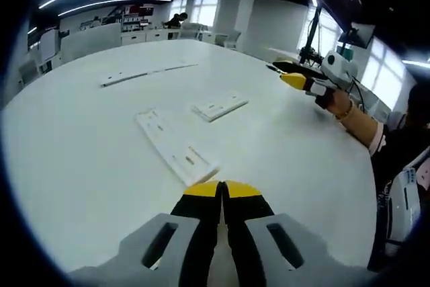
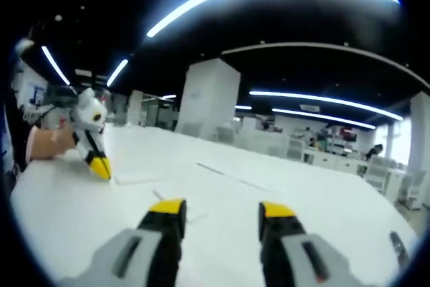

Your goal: Locate the socket holder cover, grip the socket holder cover, clip it into the socket holder slot.

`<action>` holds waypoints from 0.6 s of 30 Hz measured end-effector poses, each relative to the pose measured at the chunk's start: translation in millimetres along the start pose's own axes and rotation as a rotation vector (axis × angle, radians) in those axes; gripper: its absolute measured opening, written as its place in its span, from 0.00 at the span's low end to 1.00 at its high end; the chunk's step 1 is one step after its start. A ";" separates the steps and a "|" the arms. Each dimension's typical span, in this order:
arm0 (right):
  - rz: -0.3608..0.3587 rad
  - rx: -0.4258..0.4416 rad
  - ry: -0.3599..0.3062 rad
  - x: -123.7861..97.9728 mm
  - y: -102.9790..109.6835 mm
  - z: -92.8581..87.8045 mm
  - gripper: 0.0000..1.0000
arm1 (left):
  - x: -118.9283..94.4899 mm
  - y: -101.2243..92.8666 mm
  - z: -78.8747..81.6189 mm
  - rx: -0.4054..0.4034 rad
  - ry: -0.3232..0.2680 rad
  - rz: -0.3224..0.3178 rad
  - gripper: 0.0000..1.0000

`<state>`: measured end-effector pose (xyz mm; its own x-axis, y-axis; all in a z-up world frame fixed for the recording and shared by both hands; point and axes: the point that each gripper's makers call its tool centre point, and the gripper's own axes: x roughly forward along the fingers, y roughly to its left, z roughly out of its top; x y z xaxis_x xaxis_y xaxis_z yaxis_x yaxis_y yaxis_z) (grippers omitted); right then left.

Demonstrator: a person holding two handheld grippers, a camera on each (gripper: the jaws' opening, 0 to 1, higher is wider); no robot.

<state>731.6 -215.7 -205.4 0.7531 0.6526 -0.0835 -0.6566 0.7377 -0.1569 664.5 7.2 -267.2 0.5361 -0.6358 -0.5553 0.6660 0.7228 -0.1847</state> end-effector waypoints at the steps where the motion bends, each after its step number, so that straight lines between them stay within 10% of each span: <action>1: 0.003 0.000 0.000 0.2 1.0 0.0 0.45 | -0.3 -1.3 -1.2 -0.001 -0.001 0.001 0.03; 18: 0.000 -0.009 0.009 0.1 1.6 -1.7 0.44 | 0.3 0.9 -7.4 -0.006 0.007 0.014 0.03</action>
<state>730.7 -214.8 -207.3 0.7538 0.6506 -0.0922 -0.6559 0.7364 -0.1658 661.4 9.7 -273.5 0.5417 -0.6241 -0.5631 0.6555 0.7330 -0.1819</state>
